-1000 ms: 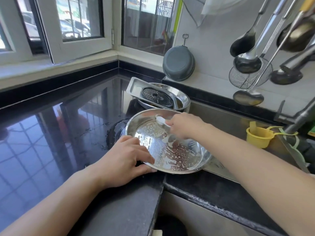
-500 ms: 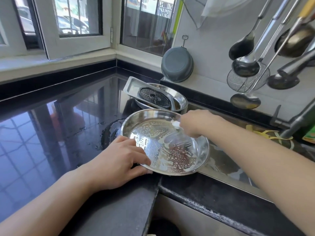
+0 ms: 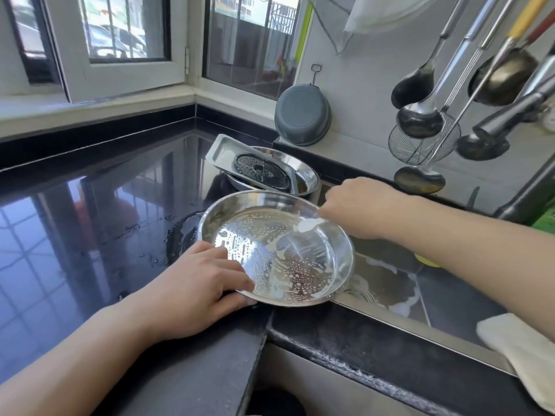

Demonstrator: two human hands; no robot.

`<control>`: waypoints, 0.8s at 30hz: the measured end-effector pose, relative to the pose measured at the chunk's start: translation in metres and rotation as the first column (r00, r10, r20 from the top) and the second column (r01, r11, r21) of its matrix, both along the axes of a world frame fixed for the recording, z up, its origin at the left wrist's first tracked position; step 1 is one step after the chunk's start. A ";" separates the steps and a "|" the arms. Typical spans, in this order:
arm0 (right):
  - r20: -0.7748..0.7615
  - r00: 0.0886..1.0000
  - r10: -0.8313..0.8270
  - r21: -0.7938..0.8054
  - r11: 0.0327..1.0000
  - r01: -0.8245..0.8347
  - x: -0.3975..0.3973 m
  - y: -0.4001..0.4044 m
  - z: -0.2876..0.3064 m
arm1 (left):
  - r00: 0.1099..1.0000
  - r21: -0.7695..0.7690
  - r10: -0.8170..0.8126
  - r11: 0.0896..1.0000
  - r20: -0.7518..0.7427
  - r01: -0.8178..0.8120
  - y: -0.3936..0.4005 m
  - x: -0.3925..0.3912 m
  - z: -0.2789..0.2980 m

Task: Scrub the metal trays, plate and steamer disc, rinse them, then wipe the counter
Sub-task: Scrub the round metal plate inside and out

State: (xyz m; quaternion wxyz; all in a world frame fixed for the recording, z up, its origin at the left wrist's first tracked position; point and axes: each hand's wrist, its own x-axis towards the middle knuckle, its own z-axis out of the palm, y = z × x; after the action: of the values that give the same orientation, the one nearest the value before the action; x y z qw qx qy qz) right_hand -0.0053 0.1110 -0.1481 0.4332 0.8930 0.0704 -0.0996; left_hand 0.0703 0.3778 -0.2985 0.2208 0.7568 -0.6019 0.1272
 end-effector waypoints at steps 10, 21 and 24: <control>-0.157 0.965 -0.211 -0.205 0.963 0.177 -0.003 0.012 0.016 | 1.000 0.001 -0.007 1.000 0.025 0.007 -0.002 0.001 -0.001; -0.021 0.955 -0.297 -0.143 0.946 0.291 0.028 0.026 0.000 | 1.000 0.008 -0.022 1.000 0.003 0.022 -0.003 0.003 -0.002; -0.044 0.971 -0.234 -0.229 0.949 0.218 0.025 0.024 -0.010 | 0.999 0.000 -0.030 1.000 -0.012 0.030 -0.003 0.003 -0.002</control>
State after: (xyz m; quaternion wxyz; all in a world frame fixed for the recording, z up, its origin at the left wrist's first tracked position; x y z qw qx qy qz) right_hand 0.0199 0.1353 -0.1580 0.5136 0.8368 -0.0289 -0.1873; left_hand 0.0733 0.3749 -0.3005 0.2264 0.7484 -0.6119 0.1191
